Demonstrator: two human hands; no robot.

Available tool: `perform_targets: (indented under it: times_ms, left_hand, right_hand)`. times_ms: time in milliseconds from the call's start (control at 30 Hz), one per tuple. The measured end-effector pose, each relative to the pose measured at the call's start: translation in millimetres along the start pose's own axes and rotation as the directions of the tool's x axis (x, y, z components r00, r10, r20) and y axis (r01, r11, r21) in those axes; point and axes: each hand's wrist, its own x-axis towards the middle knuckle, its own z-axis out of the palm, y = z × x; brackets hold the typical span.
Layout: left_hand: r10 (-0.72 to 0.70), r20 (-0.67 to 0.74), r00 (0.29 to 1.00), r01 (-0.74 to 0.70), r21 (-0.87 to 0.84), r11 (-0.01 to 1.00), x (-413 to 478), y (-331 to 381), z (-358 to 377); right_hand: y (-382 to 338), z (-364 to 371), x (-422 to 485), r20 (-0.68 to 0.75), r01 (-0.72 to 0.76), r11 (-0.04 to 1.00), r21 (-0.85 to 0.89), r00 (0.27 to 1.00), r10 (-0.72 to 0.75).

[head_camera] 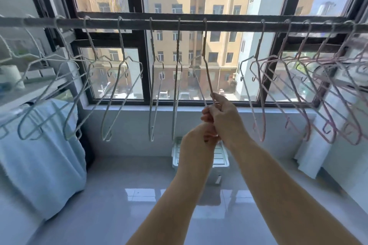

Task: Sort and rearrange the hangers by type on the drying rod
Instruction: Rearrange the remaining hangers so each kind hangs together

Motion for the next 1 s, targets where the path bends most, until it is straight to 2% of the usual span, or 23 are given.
perform_targets:
  times_ms: [100,133,167,200,267,333,367,400,467,533,600,700,1000]
  left_hand:
    - [0.007,0.008,1.000,-0.007,0.012,1.000,-2,-1,-2]
    - [0.014,0.009,1.000,-0.015,0.034,0.999,-3,-2,-3]
    - [0.030,-0.001,1.000,-0.030,0.069,0.997,-4,-2,-3]
    - [0.063,-0.032,0.998,-0.059,0.112,0.992,-7,-3,-2]
    - [0.172,-0.135,0.976,-0.149,0.164,0.975,-12,1,1]
    - [0.285,-0.195,0.939,-0.258,0.152,0.954,-15,12,8]
    - [0.318,-0.188,0.929,-0.297,0.129,0.946,-17,18,14]
    - [0.328,-0.162,0.931,-0.316,0.097,0.944,-18,25,20]
    - [0.288,-0.044,0.957,-0.287,0.040,0.957,-17,39,35]
    - [0.194,0.102,0.976,-0.201,0.066,0.977,-12,45,51]
    - [0.103,0.180,0.978,-0.124,0.106,0.987,-4,45,65]
    - [0.035,0.156,0.987,-0.047,0.075,0.996,2,40,73]
    - [0.052,0.027,0.998,-0.051,-0.014,0.999,0,34,72]
  right_hand:
    - [-3,1,-5,0.019,-0.016,1.000,-0.019,1.000,0.016]
    - [-5,0,-8,0.031,-0.019,0.997,-0.070,0.999,0.022]
    - [-7,-4,-11,0.034,0.000,0.981,-0.196,0.999,0.007]
    - [-9,-10,-15,0.023,0.053,0.930,-0.363,0.999,-0.048]
    - [-16,-30,-26,-0.034,0.199,0.776,-0.598,0.961,-0.273]
    - [-25,-53,-35,-0.132,0.270,0.680,-0.682,0.869,-0.477]
    - [-27,-65,-34,-0.176,0.255,0.670,-0.697,0.845,-0.506]
    - [-29,-76,-31,-0.203,0.216,0.679,-0.702,0.853,-0.481]
    - [-26,-90,-24,-0.206,0.112,0.728,-0.676,0.920,-0.333]
    - [-21,-92,-19,-0.169,0.003,0.815,-0.580,0.978,-0.125]
    - [-12,-93,-12,-0.124,-0.061,0.895,-0.443,0.992,0.006]
    - [-1,-98,-2,-0.105,-0.052,0.933,-0.357,0.994,0.016]
    - [3,-85,2,-0.004,0.012,0.999,-0.038,1.000,-0.012]
